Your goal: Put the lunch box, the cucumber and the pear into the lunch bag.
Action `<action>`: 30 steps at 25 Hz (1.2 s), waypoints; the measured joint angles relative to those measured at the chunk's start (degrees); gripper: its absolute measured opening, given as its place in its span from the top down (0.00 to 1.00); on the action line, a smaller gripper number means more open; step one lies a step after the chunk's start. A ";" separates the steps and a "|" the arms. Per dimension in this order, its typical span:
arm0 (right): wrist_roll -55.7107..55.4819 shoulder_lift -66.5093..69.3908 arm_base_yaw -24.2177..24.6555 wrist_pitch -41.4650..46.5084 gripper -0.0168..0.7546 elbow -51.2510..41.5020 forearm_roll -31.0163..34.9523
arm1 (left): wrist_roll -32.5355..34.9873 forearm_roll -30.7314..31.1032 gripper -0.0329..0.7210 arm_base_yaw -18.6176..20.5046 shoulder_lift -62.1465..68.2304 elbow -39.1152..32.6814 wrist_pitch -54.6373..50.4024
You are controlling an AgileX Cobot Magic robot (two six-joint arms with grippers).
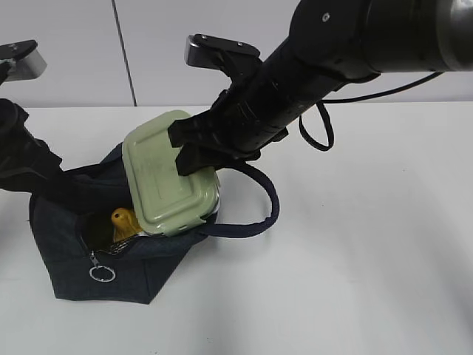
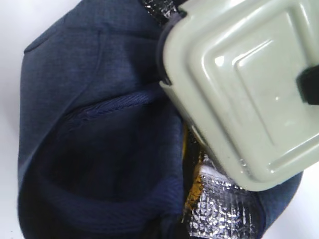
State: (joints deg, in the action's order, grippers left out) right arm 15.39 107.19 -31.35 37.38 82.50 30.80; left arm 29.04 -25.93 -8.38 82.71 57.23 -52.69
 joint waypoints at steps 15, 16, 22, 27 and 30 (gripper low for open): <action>1.00 -3.56 0.10 5.00 0.58 0.49 -2.41 | -0.77 -0.01 0.96 0.00 -0.05 0.00 0.33; 1.00 -3.65 0.10 5.59 0.58 0.49 -2.41 | -0.82 -0.01 0.96 0.00 -0.05 0.00 0.33; 2.83 -5.22 0.10 10.58 0.58 0.49 -2.65 | -1.03 0.04 0.96 0.00 -0.05 0.00 0.46; 4.49 -5.40 0.10 15.67 0.58 0.49 -2.65 | -1.09 0.17 0.96 0.00 -0.11 0.00 0.66; 6.10 -5.40 0.10 17.76 0.58 0.49 -2.54 | -1.09 0.21 0.96 0.00 -0.11 0.00 0.72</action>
State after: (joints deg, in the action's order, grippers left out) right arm 21.49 101.79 -31.24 55.14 82.99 28.27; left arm 27.95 -25.71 -8.38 82.61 57.23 -51.96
